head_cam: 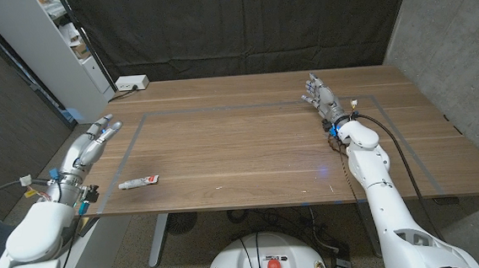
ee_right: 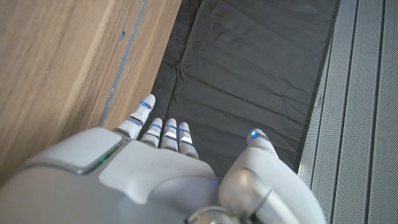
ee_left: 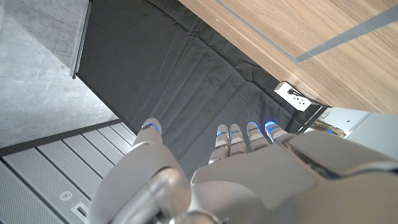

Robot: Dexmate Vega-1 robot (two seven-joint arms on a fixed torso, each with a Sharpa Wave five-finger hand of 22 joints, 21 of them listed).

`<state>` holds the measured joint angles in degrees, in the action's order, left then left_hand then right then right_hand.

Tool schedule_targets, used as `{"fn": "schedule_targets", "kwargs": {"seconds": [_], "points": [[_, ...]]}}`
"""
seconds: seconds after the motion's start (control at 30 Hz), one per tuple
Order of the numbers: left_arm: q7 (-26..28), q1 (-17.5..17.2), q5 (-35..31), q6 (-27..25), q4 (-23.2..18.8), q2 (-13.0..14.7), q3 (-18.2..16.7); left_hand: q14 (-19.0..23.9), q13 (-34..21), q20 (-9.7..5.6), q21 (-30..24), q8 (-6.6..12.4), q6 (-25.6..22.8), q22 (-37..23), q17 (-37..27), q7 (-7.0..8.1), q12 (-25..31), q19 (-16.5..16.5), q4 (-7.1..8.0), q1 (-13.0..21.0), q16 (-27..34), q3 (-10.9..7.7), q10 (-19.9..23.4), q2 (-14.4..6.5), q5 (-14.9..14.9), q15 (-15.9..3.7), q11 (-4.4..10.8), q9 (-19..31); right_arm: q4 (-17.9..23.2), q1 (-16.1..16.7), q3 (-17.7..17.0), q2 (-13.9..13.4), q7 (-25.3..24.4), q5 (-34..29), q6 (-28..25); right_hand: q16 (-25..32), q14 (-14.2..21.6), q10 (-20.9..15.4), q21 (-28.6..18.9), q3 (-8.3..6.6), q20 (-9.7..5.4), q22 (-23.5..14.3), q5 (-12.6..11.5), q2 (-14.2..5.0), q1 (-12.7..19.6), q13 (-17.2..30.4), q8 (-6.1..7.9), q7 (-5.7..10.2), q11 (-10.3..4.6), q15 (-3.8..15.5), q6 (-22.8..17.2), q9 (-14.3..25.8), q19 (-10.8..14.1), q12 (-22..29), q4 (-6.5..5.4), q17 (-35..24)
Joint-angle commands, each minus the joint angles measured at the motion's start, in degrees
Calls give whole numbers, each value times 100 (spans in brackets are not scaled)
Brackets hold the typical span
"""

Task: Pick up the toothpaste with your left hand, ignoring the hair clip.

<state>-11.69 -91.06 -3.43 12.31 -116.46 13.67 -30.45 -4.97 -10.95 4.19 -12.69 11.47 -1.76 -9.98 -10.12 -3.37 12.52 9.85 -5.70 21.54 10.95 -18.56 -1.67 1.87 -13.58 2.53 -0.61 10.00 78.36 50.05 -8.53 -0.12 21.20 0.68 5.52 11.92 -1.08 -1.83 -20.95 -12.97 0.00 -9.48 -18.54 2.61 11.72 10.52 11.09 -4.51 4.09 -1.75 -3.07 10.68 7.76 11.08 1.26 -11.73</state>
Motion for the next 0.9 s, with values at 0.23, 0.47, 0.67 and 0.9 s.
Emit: {"fn": "schedule_targets", "kwargs": {"seconds": [0.23, 0.47, 0.67, 0.9], "points": [[-92, -219, -381, -161, -313, -109, -245, 5, -11, 6, 26, 30, -68, -25, -19, -13, 33, 133, -63, 107, 9, -23, 53, -8, -31, -12, 9, 29, 128, 33, 5, -53, 9, -55, -145, 40, 31, -15, 54, 14, 4, -7, -26, -43, 20, 16, 5, 1, -9, -18, -3, 7, 75, 5, 4, -16], [-151, -291, -490, -208, -386, -131, -324, 16, -12, 19, 39, 28, -78, -25, -19, -11, 37, 133, -105, 172, 9, -38, 80, -9, -36, -13, 19, 30, 171, 56, 17, -38, -4, -69, -155, 42, 40, -16, 69, 17, 9, -7, -28, -46, 20, 17, 7, 11, -12, -20, -6, 7, 88, 5, 6, -16], [-256, -320, -613, -333, -467, -80, -358, 26, -13, 26, 48, 33, -106, -26, -19, 1, 44, 132, -140, 229, 9, -52, 111, -12, -41, -16, 20, 31, 216, 68, 33, -42, -8, -86, -172, 42, 45, -14, 84, 20, 9, -7, -30, -47, 21, 17, 8, 12, -5, -13, -8, 7, 98, 4, 9, -16], [-265, -248, -781, -333, -435, -32, -320, 36, -14, 36, 58, 37, -135, -27, -18, 2, 47, 130, -177, 290, 9, -65, 135, -11, -47, -19, 78, 32, 212, 61, 26, -39, -22, -94, -227, 41, 48, -21, 96, 23, 8, -7, -31, -49, 21, 17, 8, 15, 0, -12, -9, 7, 111, 6, 11, -16]]}}
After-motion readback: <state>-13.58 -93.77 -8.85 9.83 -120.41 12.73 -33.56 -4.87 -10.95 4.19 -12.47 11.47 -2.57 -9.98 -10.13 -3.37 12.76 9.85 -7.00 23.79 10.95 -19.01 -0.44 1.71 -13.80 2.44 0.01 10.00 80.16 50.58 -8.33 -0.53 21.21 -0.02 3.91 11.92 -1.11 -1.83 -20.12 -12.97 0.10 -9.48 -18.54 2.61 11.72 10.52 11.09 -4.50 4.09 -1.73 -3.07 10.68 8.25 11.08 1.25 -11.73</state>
